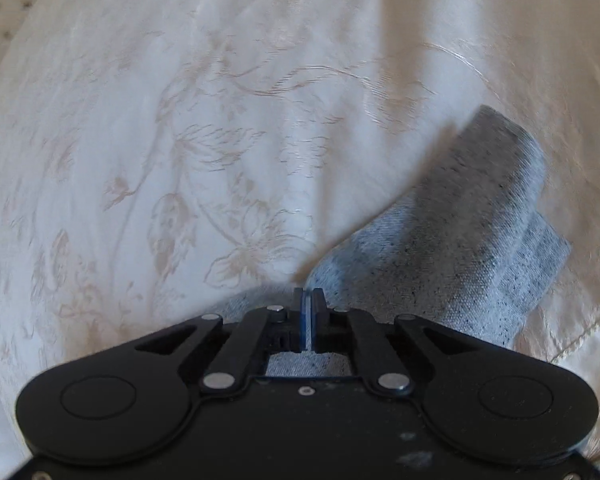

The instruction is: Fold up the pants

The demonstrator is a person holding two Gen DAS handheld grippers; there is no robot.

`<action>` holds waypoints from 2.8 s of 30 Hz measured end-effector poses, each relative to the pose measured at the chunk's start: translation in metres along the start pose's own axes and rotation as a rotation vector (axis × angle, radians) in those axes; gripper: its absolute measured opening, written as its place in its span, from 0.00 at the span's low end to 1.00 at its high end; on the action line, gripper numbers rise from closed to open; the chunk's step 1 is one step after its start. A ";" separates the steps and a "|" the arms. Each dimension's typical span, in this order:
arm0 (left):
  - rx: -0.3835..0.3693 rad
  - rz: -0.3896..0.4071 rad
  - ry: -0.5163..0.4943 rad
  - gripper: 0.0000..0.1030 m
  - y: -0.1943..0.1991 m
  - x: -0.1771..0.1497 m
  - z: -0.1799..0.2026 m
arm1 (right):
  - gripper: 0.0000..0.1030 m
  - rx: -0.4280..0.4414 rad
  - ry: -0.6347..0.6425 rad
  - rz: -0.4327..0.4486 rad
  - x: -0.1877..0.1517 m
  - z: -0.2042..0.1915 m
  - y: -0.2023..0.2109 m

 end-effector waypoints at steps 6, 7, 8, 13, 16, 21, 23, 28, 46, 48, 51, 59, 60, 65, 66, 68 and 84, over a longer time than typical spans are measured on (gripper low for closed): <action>0.037 0.012 0.010 0.61 -0.009 0.033 -0.031 | 0.39 -0.043 0.235 0.042 0.005 -0.044 0.009; 0.046 0.012 0.009 0.61 -0.010 0.036 -0.034 | 0.40 -0.046 0.279 0.022 0.010 -0.054 0.002; 0.056 0.011 0.010 0.61 -0.011 0.039 -0.039 | 0.39 -0.038 0.343 0.000 0.014 -0.063 -0.003; 0.063 -0.012 0.025 0.61 -0.019 0.042 -0.058 | 0.40 -0.126 0.768 -0.093 -0.002 -0.096 -0.042; 0.054 -0.032 0.024 0.61 -0.027 0.045 -0.064 | 0.43 -0.138 0.917 -0.108 -0.020 -0.095 -0.051; 0.024 -0.043 0.006 0.61 -0.035 0.074 -0.067 | 0.01 -0.107 1.066 -0.150 -0.055 -0.085 -0.033; -0.007 -0.055 0.028 0.61 -0.040 0.092 -0.070 | 0.01 -0.121 1.134 -0.117 -0.072 -0.083 -0.023; -0.055 -0.083 0.057 0.61 -0.055 0.138 -0.072 | 0.06 -0.175 1.162 0.012 -0.104 -0.076 0.005; -0.061 -0.390 0.167 0.69 -0.157 0.190 -0.064 | 0.34 -0.298 1.372 -0.009 -0.041 -0.106 -0.049; -0.024 -0.402 0.143 0.72 -0.164 0.188 -0.056 | 0.34 -0.289 1.378 -0.015 -0.040 -0.105 -0.050; -0.011 -0.392 0.170 0.64 -0.165 0.184 -0.051 | 0.34 -0.265 1.386 -0.028 -0.037 -0.102 -0.051; -0.095 -0.295 0.195 0.17 -0.131 0.155 -0.081 | 0.04 -0.140 1.269 -0.197 -0.022 -0.109 -0.052; -0.103 -0.270 0.192 0.17 -0.121 0.148 -0.084 | 0.03 -0.137 1.285 -0.189 -0.025 -0.110 -0.047; -0.149 -0.124 0.148 0.17 -0.051 0.101 -0.102 | 0.03 -0.112 1.286 -0.064 -0.048 -0.108 -0.005; -0.164 -0.101 0.150 0.17 -0.035 0.101 -0.108 | 0.03 -0.110 1.277 -0.035 -0.054 -0.106 0.005; -0.198 -0.056 0.156 0.17 -0.008 0.080 -0.122 | 0.03 -0.123 1.263 0.027 -0.069 -0.098 0.028; -0.195 -0.169 0.212 0.16 -0.003 -0.130 -0.196 | 0.03 -0.214 1.065 0.152 -0.281 -0.033 0.078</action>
Point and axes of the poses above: each gripper's, at about its wrist camera, not at the fingertips, and y roughly against the way its jaws point, z to its right, x to its top, the point moved 3 cm from there along -y, roughly the way its jaws point, and after that the axes turned 7 degrees about -z, right-handed, at the moved point
